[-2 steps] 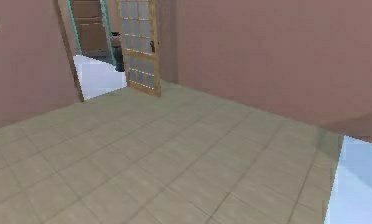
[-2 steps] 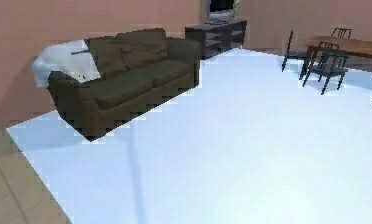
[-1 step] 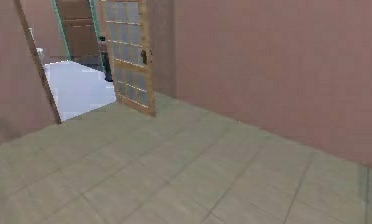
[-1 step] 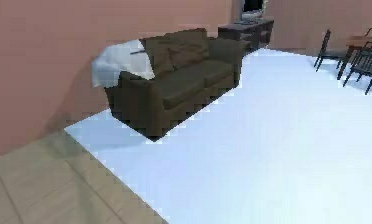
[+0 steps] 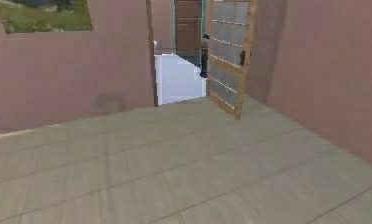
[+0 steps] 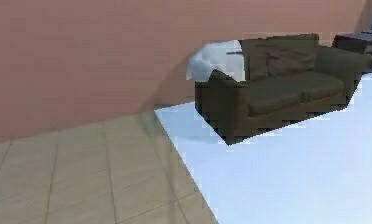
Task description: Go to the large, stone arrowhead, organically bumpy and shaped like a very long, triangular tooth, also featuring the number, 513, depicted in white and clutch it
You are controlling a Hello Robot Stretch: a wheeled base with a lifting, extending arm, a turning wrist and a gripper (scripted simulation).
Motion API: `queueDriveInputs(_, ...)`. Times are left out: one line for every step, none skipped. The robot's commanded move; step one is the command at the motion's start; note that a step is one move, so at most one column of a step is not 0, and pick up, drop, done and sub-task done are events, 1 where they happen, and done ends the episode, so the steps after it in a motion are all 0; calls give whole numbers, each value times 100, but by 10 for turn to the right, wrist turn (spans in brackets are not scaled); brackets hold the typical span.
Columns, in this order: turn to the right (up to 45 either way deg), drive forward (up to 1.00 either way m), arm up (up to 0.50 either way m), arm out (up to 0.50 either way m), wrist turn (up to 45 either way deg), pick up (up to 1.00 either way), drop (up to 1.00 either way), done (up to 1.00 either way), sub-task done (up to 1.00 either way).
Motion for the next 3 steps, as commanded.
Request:
queueDriveInputs(0,100,0,0,0,0,0,0,0)
queueDriveInputs(0,100,0,0,0,0,0,0,0)
queueDriveInputs(-30,0,0,0,0,0,0,0,0)
